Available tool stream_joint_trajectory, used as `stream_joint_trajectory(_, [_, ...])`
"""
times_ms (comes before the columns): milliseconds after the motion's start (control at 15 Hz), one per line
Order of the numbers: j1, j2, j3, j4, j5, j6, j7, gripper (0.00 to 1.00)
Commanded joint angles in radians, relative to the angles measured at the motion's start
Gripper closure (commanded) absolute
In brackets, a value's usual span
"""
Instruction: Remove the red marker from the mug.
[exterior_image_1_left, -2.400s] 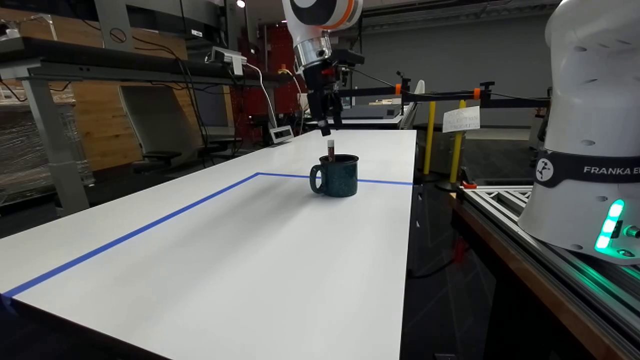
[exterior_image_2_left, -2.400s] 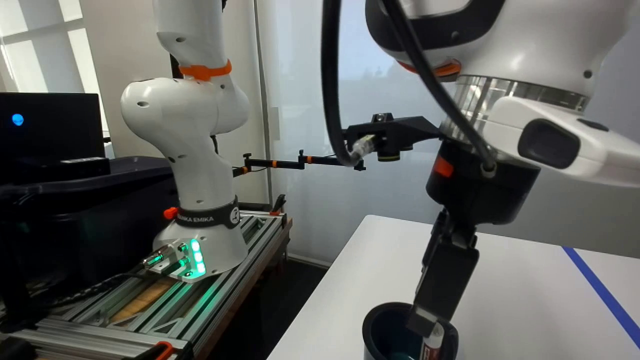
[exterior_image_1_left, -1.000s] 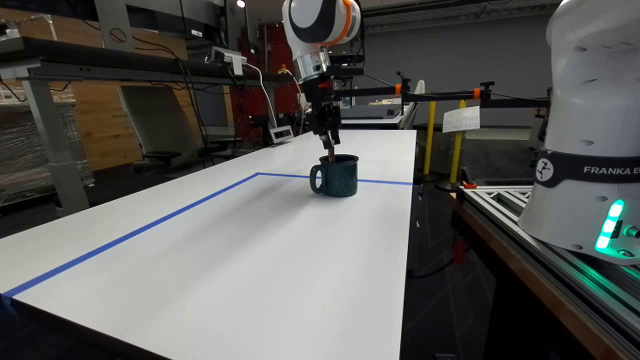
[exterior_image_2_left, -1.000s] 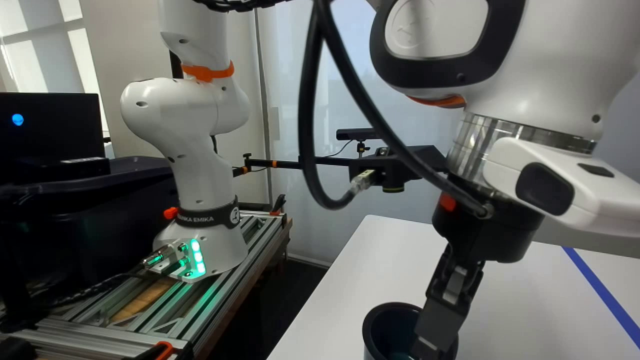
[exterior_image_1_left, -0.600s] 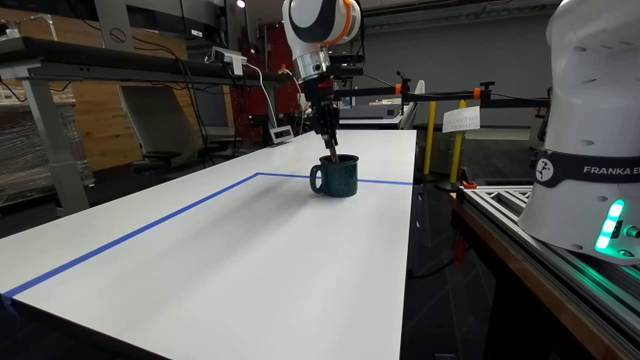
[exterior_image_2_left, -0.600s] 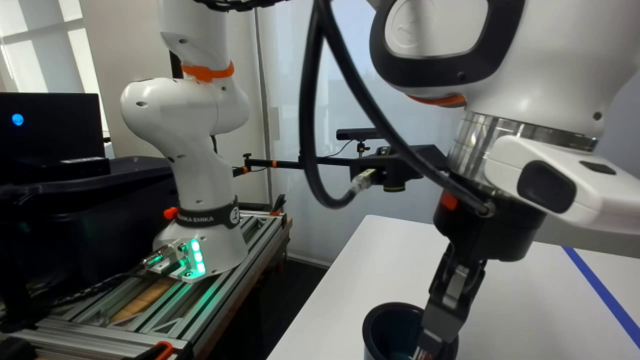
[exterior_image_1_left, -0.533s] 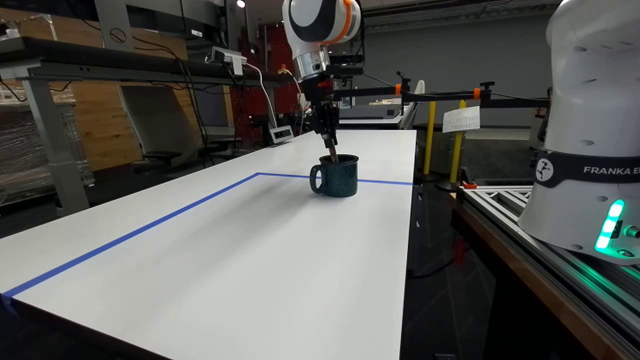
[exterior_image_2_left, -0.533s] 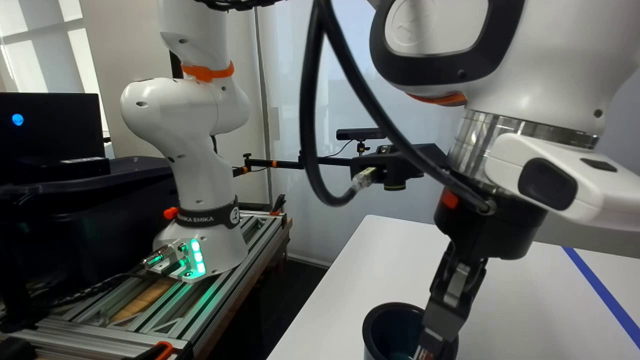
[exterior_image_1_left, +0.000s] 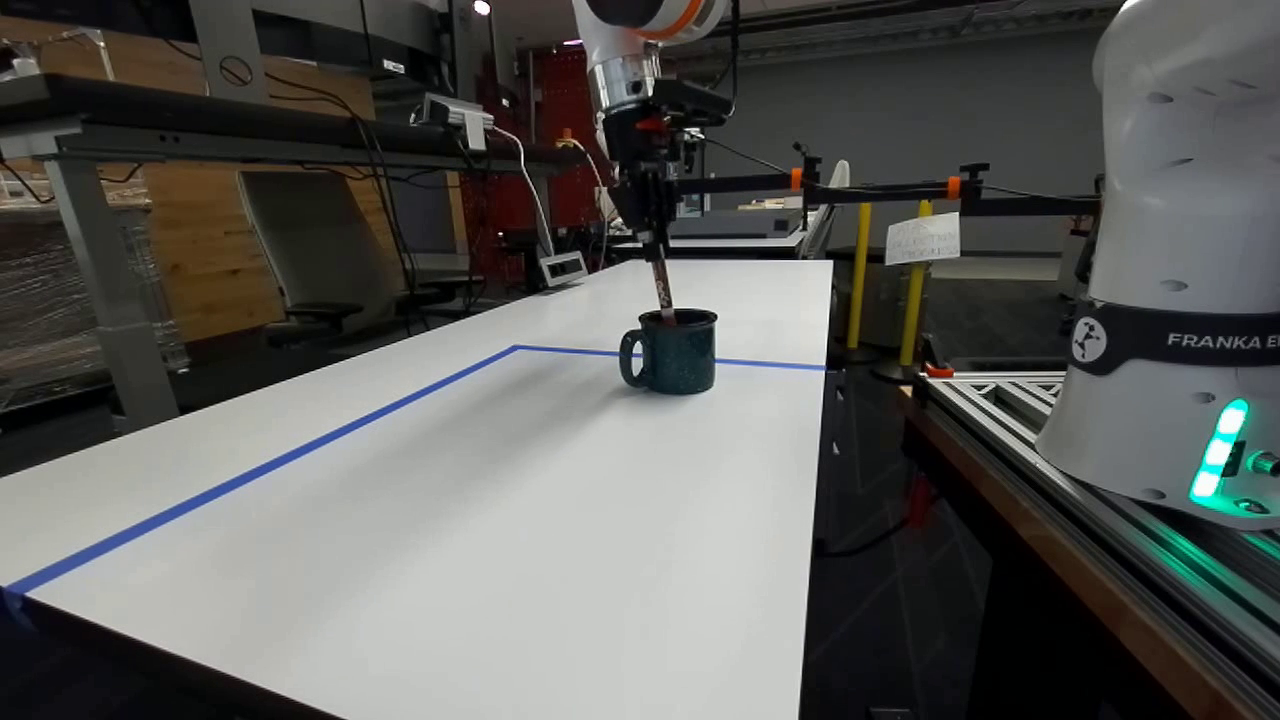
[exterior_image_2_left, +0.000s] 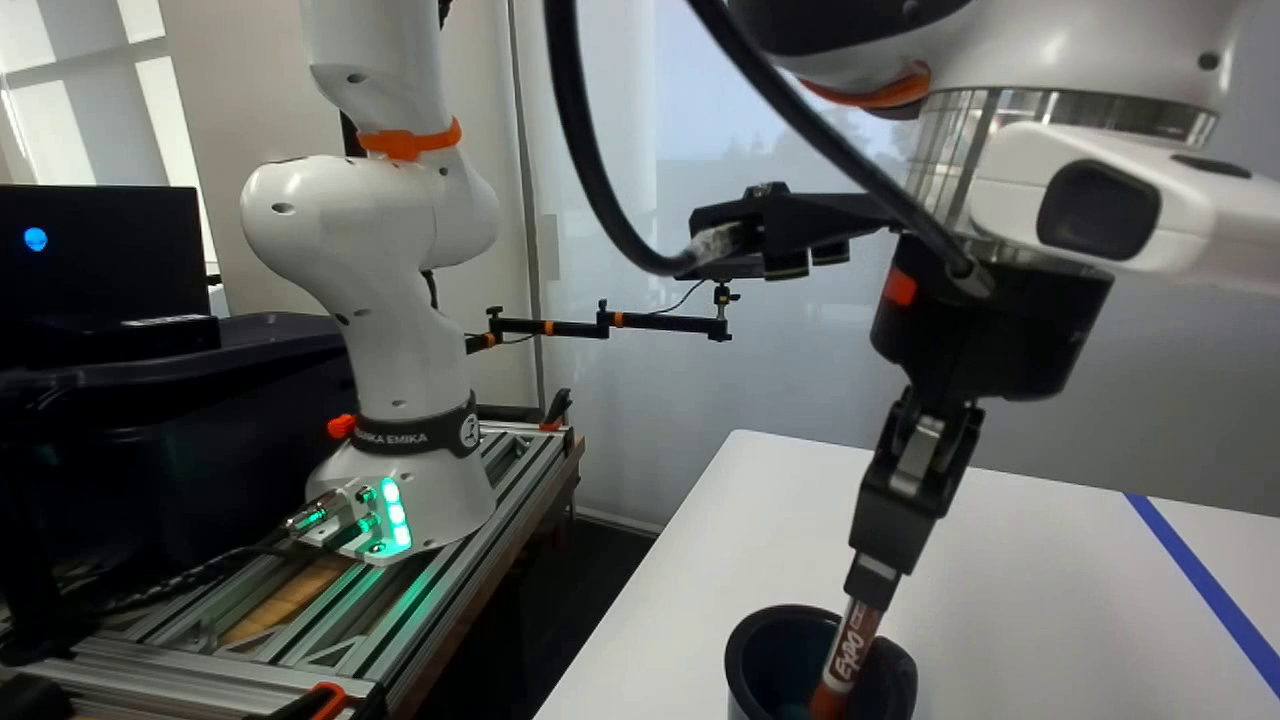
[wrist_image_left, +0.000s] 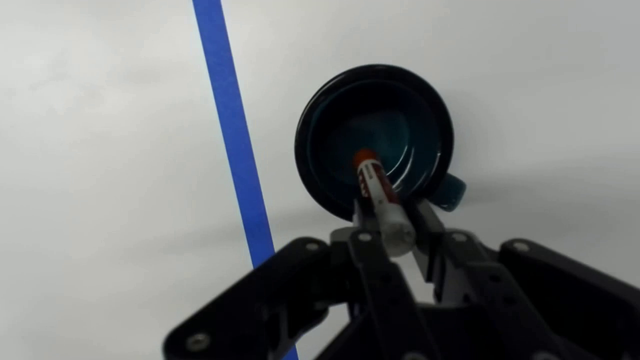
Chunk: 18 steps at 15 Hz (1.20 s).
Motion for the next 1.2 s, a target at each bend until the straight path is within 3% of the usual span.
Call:
stream_joint_trajectory(0, [-0.023, -0.034, 0.000, 0.069, 0.100, -0.164, -0.067, 0.95])
stream_joint_trajectory(200, [-0.043, 0.002, -0.012, 0.177, 0.194, -0.304, -0.088, 0.95])
stream_joint_trajectory(467, [-0.060, 0.061, -0.015, 0.284, 0.303, -0.385, -0.064, 0.95])
stream_joint_trajectory(800, [-0.051, 0.132, 0.010, 0.325, 0.335, -0.309, -0.039, 0.95])
stream_joint_trajectory(1133, [-0.033, 0.194, 0.042, 0.306, 0.297, -0.120, 0.004, 0.95])
